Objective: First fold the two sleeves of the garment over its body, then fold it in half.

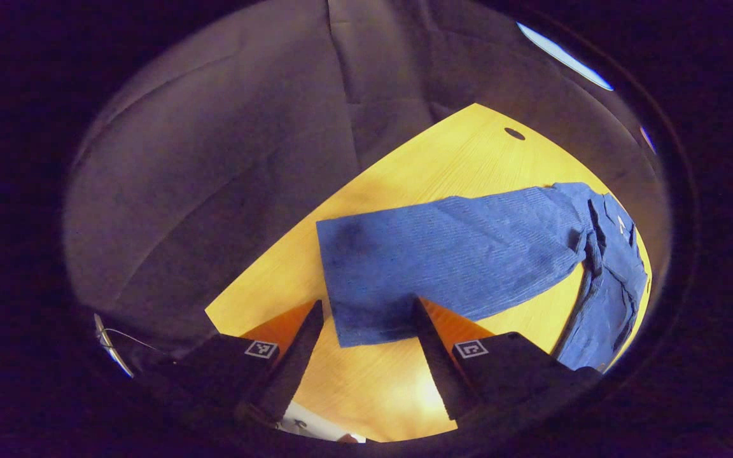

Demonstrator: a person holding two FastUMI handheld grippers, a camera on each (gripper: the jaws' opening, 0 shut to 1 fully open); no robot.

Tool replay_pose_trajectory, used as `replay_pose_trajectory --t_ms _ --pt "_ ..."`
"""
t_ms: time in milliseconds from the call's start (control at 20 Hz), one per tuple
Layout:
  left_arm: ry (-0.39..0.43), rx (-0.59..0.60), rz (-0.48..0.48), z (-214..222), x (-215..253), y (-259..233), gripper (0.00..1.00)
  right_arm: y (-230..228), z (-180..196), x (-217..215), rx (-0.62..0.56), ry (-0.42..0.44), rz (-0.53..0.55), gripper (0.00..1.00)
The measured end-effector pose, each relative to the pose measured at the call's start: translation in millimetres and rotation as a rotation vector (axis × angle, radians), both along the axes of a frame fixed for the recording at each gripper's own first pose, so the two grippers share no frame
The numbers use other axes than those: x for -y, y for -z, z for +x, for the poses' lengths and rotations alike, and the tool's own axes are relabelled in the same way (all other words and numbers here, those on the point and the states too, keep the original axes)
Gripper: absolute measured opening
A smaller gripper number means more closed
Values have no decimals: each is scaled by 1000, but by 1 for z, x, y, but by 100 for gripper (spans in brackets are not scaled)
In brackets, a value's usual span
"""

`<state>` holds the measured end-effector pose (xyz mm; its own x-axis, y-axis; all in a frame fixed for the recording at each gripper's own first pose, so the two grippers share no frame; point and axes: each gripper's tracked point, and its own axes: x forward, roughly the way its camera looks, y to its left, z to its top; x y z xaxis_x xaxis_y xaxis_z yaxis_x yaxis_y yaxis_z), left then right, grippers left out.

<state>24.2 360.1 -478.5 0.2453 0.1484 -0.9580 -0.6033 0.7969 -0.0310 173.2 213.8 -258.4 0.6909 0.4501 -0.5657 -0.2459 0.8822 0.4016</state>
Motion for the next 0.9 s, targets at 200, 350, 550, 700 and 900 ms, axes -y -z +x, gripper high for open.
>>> replay_pose_trajectory --t_ms 200,350,550,700,900 --pt "43 2 -9 15 0 -4 25 2 -11 -3 -32 -5 31 90" --pt "66 24 -42 20 -2 -11 1 7 -20 4 -42 -10 12 90" --pt "27 83 -151 32 -1 -8 0 12 -30 13 -61 -1 11 90" --pt "21 159 -160 40 -4 -32 0 14 -31 24 -69 23 27 90" --pt "91 283 -142 73 1 -94 0 15 -33 37 -75 47 53 90"
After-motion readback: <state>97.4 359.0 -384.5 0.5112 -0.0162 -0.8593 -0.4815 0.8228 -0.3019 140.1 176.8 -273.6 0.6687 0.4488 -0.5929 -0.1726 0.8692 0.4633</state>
